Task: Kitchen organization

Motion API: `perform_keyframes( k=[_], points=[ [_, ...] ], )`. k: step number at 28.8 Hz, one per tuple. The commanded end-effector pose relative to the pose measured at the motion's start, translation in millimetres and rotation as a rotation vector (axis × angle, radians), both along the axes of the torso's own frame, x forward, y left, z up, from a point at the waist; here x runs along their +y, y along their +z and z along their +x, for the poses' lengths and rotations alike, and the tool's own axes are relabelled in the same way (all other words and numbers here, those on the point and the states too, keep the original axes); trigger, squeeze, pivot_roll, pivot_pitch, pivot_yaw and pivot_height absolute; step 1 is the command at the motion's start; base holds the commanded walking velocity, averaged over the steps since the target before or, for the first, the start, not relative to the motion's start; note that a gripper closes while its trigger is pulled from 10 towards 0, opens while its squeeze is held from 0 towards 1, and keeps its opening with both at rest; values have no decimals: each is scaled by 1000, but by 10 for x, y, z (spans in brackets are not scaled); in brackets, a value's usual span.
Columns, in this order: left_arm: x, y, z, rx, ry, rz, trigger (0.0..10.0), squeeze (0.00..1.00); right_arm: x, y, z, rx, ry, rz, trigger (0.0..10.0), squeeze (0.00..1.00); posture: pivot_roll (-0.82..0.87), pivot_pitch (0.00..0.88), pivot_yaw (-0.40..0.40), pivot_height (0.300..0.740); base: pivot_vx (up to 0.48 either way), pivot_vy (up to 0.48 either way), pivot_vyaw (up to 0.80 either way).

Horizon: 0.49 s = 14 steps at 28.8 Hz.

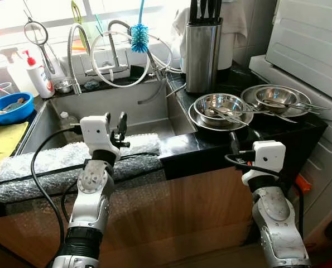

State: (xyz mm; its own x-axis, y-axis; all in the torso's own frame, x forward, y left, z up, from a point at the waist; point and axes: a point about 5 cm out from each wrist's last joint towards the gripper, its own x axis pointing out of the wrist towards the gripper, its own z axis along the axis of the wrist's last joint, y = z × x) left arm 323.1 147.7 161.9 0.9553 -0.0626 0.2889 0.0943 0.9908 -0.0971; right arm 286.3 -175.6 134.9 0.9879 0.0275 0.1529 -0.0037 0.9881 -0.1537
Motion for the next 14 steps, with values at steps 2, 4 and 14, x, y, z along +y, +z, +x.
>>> perform_keyframes(
  k=[2, 4, 14],
  points=[
    [16, -64, -11, 22, 0, 14, 10000, 0, 56, 85, 24, -39, 19, -6, 10000, 0, -9, 0, 103, 740, 0, 0, 0],
    [19, -70, -13, 24, 0, 14, 10000, 0, 59, 88, 25, -41, 20, -8, 10000, 0, -9, 0, 103, 740, 0, 0, 0],
    [2, -94, -24, 28, -8, 15, 10000, 0, 84, 189, 57, -83, 41, -28, 10000, 0, -8, 0, 100, 740, 0, 0, 0]
  ],
)
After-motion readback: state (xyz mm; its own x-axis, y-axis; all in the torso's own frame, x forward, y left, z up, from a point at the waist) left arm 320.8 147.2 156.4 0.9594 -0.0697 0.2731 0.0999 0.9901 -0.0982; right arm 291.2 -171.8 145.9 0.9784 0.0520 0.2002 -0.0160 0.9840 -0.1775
